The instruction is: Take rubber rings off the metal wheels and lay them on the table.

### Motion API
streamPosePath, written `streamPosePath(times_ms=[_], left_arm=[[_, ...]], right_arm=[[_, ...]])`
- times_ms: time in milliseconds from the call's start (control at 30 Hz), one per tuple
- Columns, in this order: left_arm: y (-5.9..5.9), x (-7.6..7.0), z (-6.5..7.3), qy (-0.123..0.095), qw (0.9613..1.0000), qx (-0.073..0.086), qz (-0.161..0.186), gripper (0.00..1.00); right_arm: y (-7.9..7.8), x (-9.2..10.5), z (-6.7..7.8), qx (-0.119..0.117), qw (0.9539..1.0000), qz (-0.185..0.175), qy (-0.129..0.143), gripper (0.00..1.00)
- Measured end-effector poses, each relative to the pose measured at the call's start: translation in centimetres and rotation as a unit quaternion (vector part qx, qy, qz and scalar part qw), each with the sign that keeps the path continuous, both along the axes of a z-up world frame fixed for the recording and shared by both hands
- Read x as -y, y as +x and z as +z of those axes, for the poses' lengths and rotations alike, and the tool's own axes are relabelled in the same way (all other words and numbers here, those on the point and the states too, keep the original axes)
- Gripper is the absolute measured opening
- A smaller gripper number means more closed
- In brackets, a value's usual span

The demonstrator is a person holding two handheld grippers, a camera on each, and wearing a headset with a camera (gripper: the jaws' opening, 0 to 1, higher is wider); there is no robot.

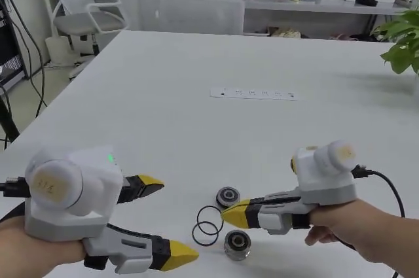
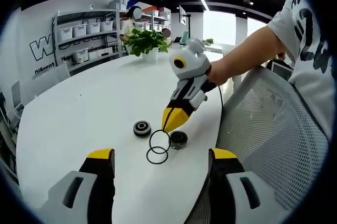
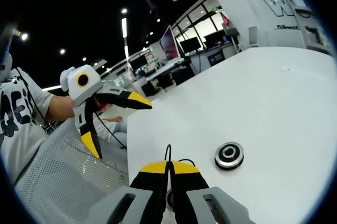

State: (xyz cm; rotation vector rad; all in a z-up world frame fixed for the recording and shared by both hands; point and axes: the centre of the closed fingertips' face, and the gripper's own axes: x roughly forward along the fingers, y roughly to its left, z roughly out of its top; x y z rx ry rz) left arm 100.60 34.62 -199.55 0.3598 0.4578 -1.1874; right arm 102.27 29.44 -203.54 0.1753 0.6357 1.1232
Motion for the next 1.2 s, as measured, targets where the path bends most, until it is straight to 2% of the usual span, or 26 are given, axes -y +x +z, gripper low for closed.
streamPosePath(times_ms=[433,1200], left_arm=[[0.1,-0.3,0.0,-0.001,1.0,0.0,0.006,0.71],[0.2,-0.5,0.2,-0.002,1.0,0.002,0.007,0.71]], right_arm=[[0.0,-0.7,-1.0,-0.006,0.9999,0.006,-0.012,0.0],[-0.1,-1.3,-0.8,-0.007,0.9998,0.011,-0.011,0.0]])
